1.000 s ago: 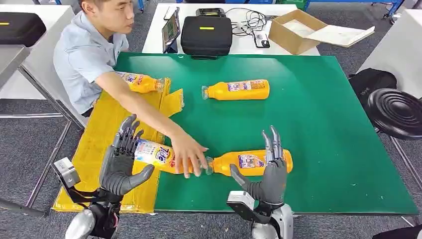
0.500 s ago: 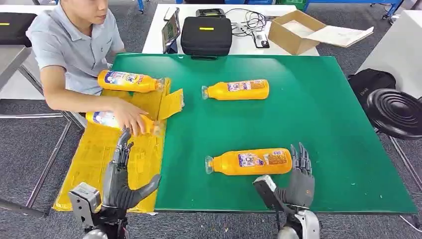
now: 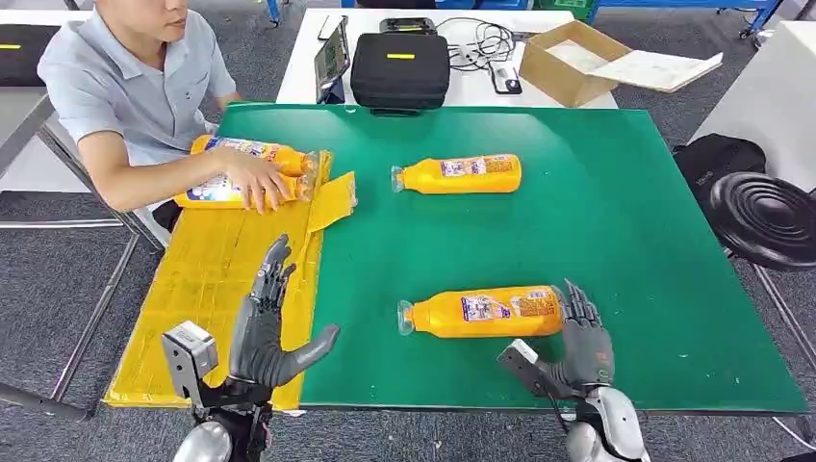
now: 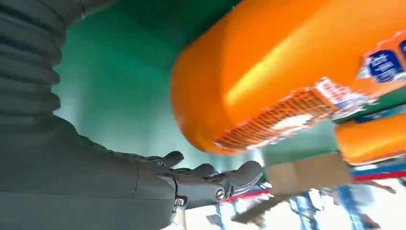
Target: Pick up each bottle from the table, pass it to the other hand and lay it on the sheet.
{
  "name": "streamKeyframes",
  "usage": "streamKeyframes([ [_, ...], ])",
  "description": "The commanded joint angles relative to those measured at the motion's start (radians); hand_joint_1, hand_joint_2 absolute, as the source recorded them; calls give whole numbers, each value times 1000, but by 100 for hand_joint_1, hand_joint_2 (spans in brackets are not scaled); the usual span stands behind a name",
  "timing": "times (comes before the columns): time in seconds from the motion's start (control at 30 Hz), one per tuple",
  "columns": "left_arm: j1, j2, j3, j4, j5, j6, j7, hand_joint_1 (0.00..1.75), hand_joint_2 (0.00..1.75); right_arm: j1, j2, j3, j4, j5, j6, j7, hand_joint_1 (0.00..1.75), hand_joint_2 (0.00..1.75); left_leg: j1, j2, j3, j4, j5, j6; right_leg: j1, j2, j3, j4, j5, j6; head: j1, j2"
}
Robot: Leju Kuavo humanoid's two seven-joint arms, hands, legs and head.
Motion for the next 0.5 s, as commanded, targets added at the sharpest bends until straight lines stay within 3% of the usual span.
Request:
streamKeyframes([
  [0.03, -92, -6, -61, 83, 4, 3, -20, 0, 175, -153, -47, 128, 269, 105, -78, 8, 0, 175, 0, 1, 1, -1, 1, 1, 1, 0, 1, -2, 2, -1, 0, 0],
  [0.33, -41, -7, -47, 32, 5, 30, -35, 0, 175, -101, -71, 201, 218, 235, -152, 95, 0, 175, 0, 0, 3, -1, 3, 2, 0, -2, 3, -2, 2, 0, 0, 0],
  [0.5, -32, -2, -40, 46, 11, 35, -33, 0, 175, -18, -69, 144, 213, 125, -125, 69, 0, 175, 0, -4, 4, -2, 3, 2, 1, -5, 5, -3, 1, 0, 0, 0],
])
